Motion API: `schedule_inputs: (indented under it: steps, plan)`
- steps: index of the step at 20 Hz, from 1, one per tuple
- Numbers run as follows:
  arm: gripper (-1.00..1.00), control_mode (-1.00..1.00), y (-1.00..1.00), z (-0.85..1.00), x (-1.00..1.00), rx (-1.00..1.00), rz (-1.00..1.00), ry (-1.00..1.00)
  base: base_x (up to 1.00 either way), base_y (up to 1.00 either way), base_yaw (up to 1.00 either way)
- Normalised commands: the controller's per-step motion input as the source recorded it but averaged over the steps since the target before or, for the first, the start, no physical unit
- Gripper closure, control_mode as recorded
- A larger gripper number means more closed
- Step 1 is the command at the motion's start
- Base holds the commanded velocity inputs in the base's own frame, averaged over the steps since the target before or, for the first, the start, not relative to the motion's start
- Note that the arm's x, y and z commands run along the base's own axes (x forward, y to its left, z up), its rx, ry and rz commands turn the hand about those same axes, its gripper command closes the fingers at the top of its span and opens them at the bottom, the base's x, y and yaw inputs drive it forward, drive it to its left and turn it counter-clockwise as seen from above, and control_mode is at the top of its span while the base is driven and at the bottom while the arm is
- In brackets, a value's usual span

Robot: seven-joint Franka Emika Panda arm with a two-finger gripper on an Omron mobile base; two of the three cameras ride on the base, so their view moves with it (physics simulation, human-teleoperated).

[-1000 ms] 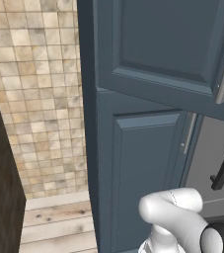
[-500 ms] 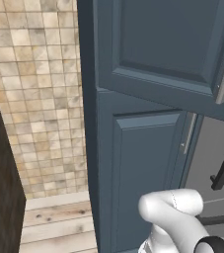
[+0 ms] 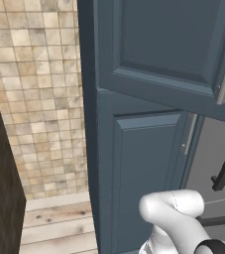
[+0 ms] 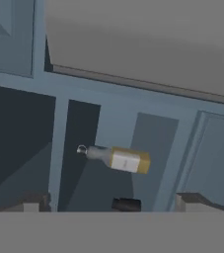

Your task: Move the oil and vinegar bottle and shaker from the cabinet to the dining counter.

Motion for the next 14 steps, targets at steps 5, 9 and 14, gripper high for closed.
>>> schedule_inputs:
  steps: [5, 9, 14]
  plan:
    - [-1.0, -1.0, -0.31, 0.0, 0.01, 0.0, 0.11, -0.01, 0.0, 0.0, 0.0]
    - [-1.0, -1.0, -0.12, 0.0, 0.02, 0.0, 0.12, -0.03, 0.0, 0.0, 0.0]
    - [-1.0, -1.0, 0.0, 0.0, 0.17, 0.0, 0.11, 0.0, 0.0, 0.0, 0.0]
